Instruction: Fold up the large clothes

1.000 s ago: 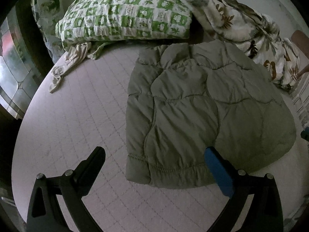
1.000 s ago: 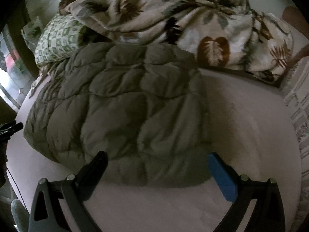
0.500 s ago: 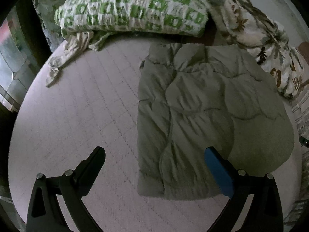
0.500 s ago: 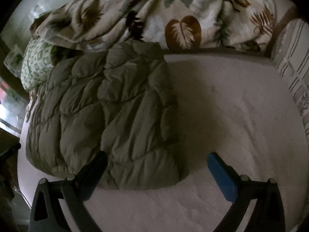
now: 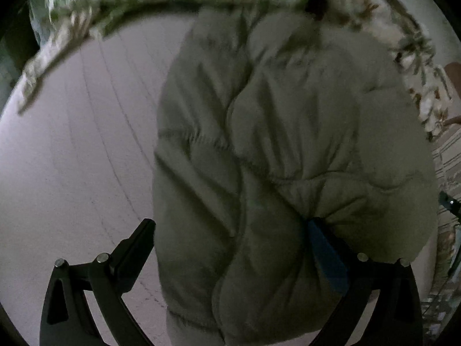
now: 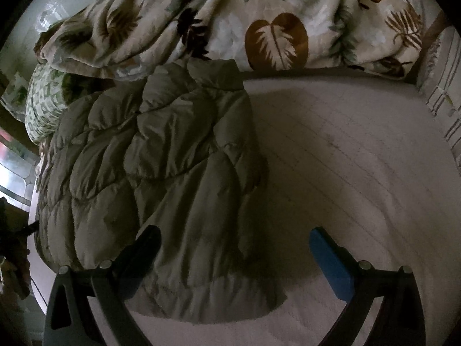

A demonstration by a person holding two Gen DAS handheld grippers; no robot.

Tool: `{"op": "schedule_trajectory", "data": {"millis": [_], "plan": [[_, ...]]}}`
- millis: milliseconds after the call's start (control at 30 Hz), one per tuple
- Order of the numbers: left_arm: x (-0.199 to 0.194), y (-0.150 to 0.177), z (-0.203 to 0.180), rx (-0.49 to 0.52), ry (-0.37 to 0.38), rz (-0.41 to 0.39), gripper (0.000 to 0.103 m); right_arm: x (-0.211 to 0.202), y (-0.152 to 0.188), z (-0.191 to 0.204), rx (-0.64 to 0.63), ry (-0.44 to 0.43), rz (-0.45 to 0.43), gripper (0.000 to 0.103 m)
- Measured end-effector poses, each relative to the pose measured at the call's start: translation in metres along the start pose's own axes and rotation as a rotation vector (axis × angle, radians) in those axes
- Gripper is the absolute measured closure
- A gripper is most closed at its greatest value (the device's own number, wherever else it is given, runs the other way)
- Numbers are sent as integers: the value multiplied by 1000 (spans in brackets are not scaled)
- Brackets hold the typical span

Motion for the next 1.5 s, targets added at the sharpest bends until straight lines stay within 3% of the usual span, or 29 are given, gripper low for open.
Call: {"op": "schedule_trajectory", "data": {"millis": [333,467,700,800,1000,1100,1300,1333,1400,1433,1500], "plan": [[15,-5,-15,137,-69,67,0,21,-10,-7,10,-43,33,0],[21,-13,-20,138,-53,84,0,34,-18,-6,23,-92,60,0],[24,-17,-5,109,17,82,0,55,-29,-2,-8,-104,111,0],[24,-13,8,104,39,82,0,68,-32,-6,0,-148,150,0],[26,-21,3,141,28,94,0,105,-30,-18,102,-338,278,0],[32,-26,0,160,26,104,0,119,-30,-21,101,-400,300,0],[38,-44,-11,192,16,127,0,124,-34,-16,64,-388,297,1],[38,-45,-12,193,21,127,2,123,-35,-15,57,-386,287,5],[34,-45,-14,205,50,113,14,117,-36,-10,54,-409,257,25],[31,-45,-17,212,61,103,25,114,-36,-7,55,-431,243,43],[26,-46,-21,214,78,91,39,108,-34,2,26,-407,210,50]]}}
Point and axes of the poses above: each gripper's, at about its wrist camera, not at the fingertips, and x roughly the way its jaws point, z to its left, y to its underside, the point moved 5 cm from there along x, roughly the way its jaws point, and after that the axes turned 1 degree about -x, right-handed, at the moved point
